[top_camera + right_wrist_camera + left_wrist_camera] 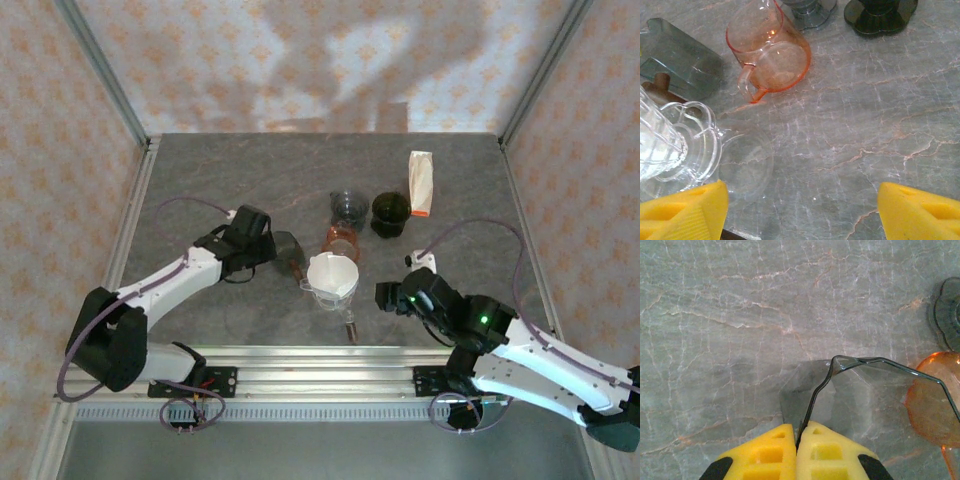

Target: Place the coffee filter in the dripper

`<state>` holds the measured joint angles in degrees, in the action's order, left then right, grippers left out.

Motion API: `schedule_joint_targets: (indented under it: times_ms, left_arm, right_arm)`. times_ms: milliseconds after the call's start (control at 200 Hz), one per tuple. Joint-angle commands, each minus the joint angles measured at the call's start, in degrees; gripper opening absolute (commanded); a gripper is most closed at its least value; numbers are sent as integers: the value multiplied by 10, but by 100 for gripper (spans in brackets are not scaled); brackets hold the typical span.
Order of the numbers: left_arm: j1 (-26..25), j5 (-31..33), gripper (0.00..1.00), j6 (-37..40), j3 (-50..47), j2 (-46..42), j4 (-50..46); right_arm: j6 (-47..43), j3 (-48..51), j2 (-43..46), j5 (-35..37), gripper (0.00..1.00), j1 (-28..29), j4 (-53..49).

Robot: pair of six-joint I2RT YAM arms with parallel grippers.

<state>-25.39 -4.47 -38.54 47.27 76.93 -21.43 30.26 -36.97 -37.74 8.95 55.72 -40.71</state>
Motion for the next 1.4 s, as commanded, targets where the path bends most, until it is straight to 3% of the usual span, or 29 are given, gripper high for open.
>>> schedule_joint_targets:
  times_ms: [0,165,295,601,801,911,1036,1251,1396]
  left_arm:
    - [3,-12,0,-6,-8,-25,-45]
    - [3,-11,0,-11,-18,-63,-88]
    - [3,3,0,-18,-35,-114,-129]
    - [3,22,0,-42,-59,-201,-193]
    - [3,24,0,-43,-53,-188,-205]
    - [3,16,0,-46,-56,-182,-194]
    - [3,15,0,-47,-58,-180,-191]
    - [3,19,0,-47,-54,-179,-203]
    - [3,20,0,-48,-54,-180,-201]
  right_arm:
    - [7,20,16,4,78,2,16]
    - [-4,46,26,-25,81,2,24]
    - [-32,75,28,-101,83,2,55]
    - [-58,143,43,-229,73,6,158]
    - [-59,180,70,-238,69,16,193]
    - [-56,199,66,-220,67,51,232]
    - [-61,208,50,-182,67,84,252]
    - [-81,226,25,-178,66,95,309]
    - [-90,236,-16,-184,59,96,362]
